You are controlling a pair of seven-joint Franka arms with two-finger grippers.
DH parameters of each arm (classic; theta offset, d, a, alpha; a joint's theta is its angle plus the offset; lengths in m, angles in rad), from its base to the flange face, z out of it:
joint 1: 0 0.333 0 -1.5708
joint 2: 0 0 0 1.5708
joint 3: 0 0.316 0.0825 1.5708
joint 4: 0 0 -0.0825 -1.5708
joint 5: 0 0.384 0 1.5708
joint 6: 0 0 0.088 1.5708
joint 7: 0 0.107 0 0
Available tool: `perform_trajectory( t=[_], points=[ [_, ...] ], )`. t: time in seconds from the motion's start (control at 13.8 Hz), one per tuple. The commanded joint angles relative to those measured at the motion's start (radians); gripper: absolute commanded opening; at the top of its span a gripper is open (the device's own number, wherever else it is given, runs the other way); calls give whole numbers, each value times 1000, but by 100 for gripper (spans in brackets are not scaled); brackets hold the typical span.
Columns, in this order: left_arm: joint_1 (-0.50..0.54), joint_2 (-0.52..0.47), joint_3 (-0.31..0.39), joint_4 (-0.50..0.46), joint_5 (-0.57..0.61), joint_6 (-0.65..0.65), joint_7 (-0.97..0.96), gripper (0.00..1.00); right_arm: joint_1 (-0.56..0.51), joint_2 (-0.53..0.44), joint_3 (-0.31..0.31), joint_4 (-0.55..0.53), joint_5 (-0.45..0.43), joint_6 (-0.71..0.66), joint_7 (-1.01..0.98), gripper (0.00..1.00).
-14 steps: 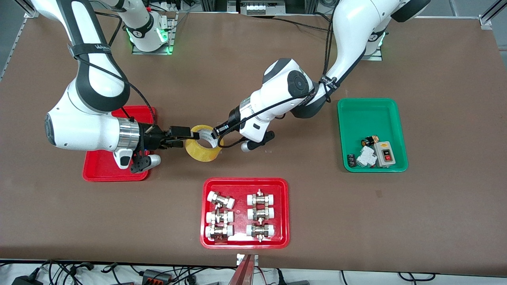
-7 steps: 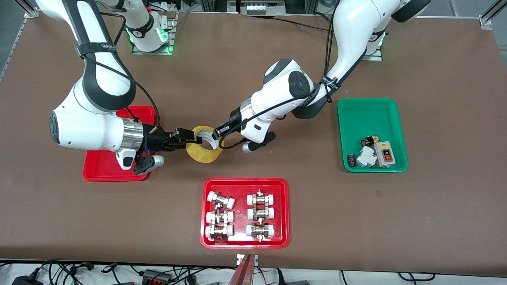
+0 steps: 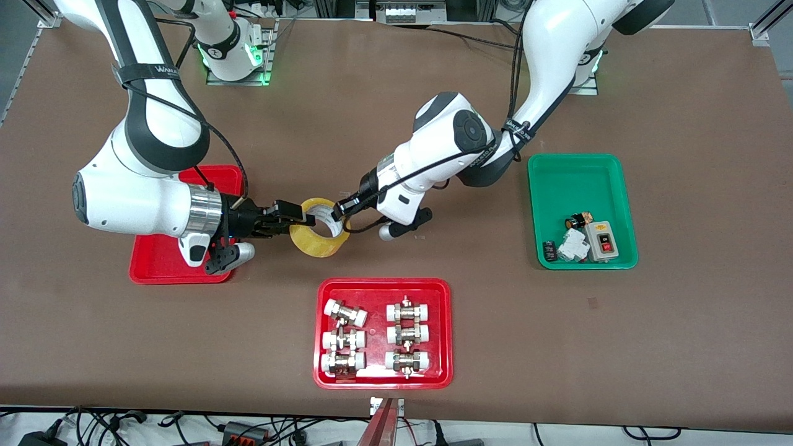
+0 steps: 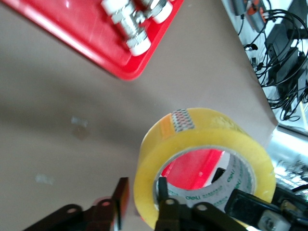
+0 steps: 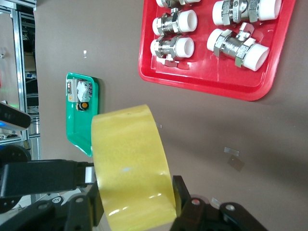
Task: Left arm passes tape to right arm into tray
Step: 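Open the left gripper while the right gripper carries the tape to the tray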
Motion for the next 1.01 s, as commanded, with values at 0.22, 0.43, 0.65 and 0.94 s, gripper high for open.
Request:
perform_trajectory(
  t=[0.22,0.43,0.65,0.94],
  points=[
    [117,-26,-14,16,97,-114,220,100,-52,4,-7,31,6,-86,-6,0],
    [195,-54,-19,15,100,-191,448,100,-176,4,-9,28,-5,-254,-103,0],
    [273,-72,-20,16,99,-295,738,100,-310,20,-7,14,-95,-417,-215,0],
    [357,-161,-19,94,103,-724,774,100,-428,105,-7,14,-226,-491,-311,0]
  ],
)
